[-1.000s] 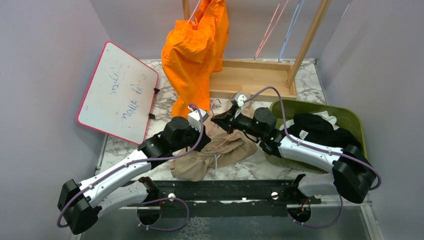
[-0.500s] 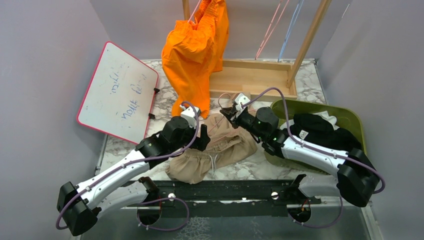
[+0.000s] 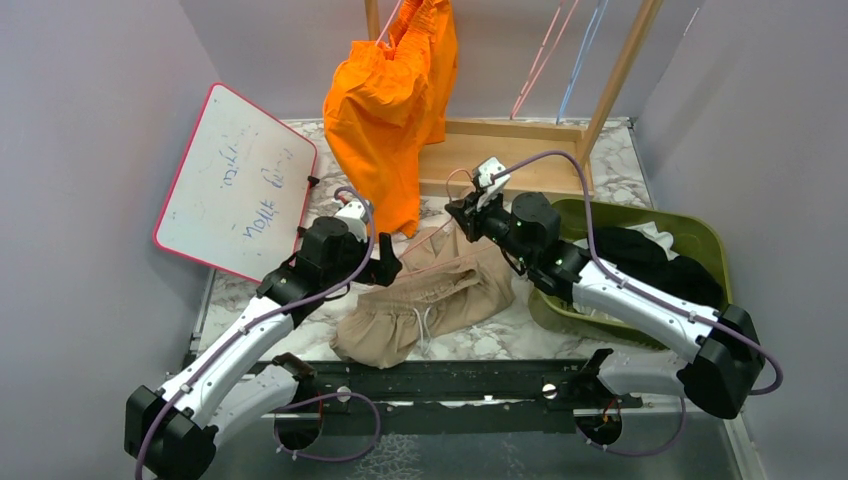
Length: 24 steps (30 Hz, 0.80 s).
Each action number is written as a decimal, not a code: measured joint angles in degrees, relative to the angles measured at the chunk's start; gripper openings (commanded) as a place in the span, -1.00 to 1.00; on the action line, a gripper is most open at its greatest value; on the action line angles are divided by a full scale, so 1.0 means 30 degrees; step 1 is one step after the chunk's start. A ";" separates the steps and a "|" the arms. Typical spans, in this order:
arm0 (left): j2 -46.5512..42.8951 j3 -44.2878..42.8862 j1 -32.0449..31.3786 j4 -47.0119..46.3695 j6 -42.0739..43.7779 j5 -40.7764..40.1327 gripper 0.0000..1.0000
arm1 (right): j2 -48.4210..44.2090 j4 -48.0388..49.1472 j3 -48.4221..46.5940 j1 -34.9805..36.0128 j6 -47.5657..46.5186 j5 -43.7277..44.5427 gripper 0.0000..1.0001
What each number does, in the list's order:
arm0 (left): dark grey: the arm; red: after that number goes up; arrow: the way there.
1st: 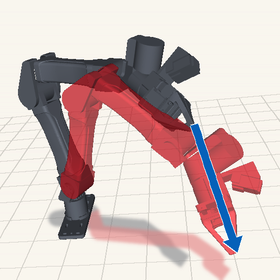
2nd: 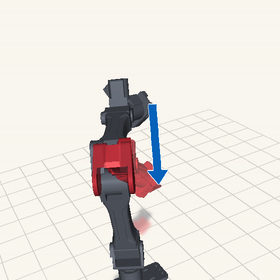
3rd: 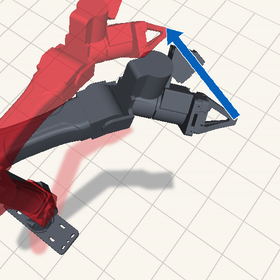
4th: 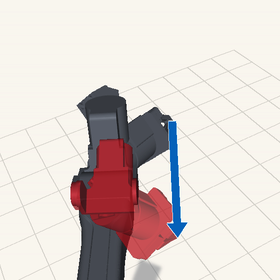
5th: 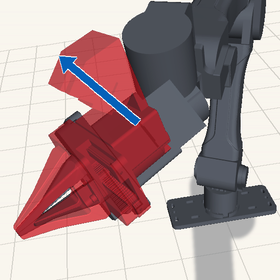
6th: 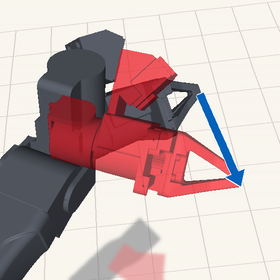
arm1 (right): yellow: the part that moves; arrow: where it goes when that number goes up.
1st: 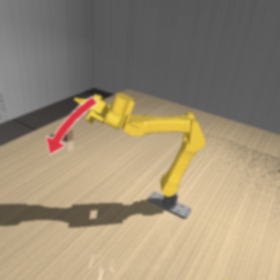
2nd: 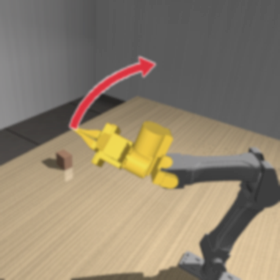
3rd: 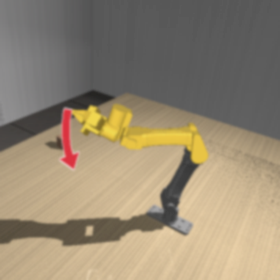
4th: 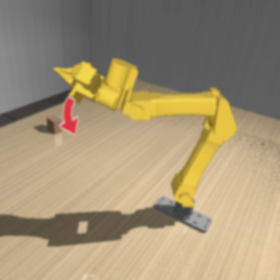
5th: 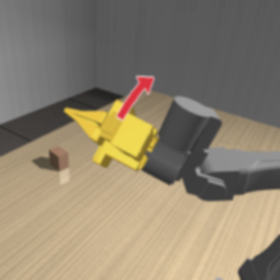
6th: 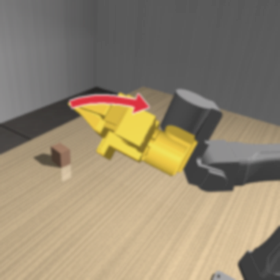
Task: Remove the shorts from the hanger
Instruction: Remove the shorts from the hanger, then place the hanger on the clothes rod.
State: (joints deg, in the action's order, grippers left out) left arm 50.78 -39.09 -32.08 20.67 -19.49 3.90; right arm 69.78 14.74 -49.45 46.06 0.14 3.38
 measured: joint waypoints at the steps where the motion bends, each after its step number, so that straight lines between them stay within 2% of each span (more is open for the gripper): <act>1: 0.0000 0.0022 0.0226 0.0007 0.0138 0.0466 0.79 | 0.0000 -0.0313 -0.0219 -0.0022 0.0124 -0.0029 -0.98; 3: -0.0022 0.0051 0.0495 0.0007 0.0437 0.1464 0.73 | 0.0029 -0.1078 -0.0670 -0.0124 0.0248 -0.0204 -0.98; 14: -0.1035 0.0277 0.0670 -0.0262 0.1377 0.5413 0.00 | 0.1064 -0.4998 -0.3315 -0.1916 0.0488 -0.2565 -0.98; 21: -0.0991 0.0386 0.0670 -0.0401 0.0969 0.7730 -0.22 | 0.1056 -0.5493 -0.3395 -0.2266 0.0554 -0.3738 -0.98; 24: -0.1005 0.0532 0.0670 -0.0357 0.0656 0.8444 -0.16 | 0.1049 -0.5523 -0.3388 -0.2266 0.0648 -0.4014 -0.98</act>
State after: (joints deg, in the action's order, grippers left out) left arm 47.77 -37.50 -30.06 19.59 -17.52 29.23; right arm 72.93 -1.83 -59.61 39.27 2.09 -8.67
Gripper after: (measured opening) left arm 0.394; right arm 0.028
